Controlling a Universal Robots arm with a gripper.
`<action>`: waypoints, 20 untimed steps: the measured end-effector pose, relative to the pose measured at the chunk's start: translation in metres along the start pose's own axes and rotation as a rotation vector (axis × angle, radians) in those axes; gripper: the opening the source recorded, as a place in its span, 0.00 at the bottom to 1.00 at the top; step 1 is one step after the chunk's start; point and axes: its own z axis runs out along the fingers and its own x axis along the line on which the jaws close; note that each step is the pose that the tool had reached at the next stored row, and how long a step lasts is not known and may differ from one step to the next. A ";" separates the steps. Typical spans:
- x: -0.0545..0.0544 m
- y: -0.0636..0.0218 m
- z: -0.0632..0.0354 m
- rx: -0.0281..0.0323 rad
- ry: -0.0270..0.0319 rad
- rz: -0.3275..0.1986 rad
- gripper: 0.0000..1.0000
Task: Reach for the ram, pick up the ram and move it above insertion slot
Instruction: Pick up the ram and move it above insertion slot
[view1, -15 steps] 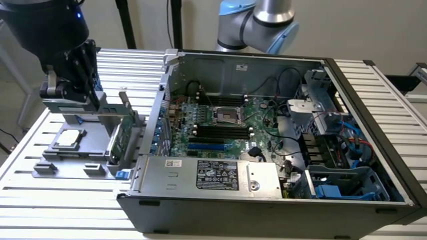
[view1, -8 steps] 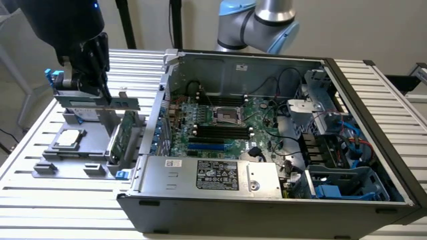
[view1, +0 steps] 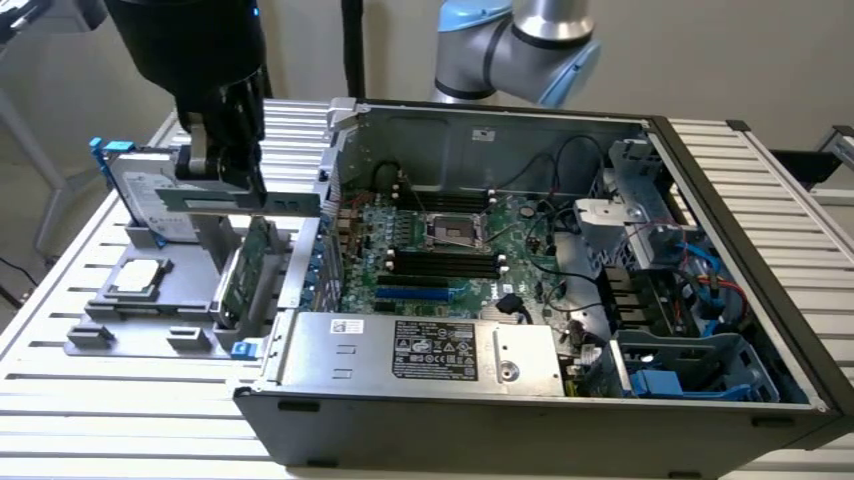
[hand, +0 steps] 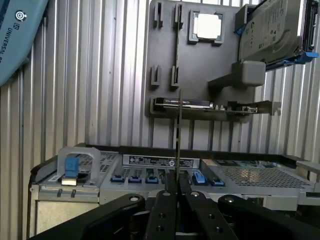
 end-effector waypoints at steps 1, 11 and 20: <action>0.000 -0.0045 -0.0001 0.0003 -0.0047 0.000 0.13; 0.002 -0.0499 0.0000 0.0018 -0.0374 -0.001 0.13; 0.001 -0.0911 0.0035 0.0025 -0.0521 -0.001 0.13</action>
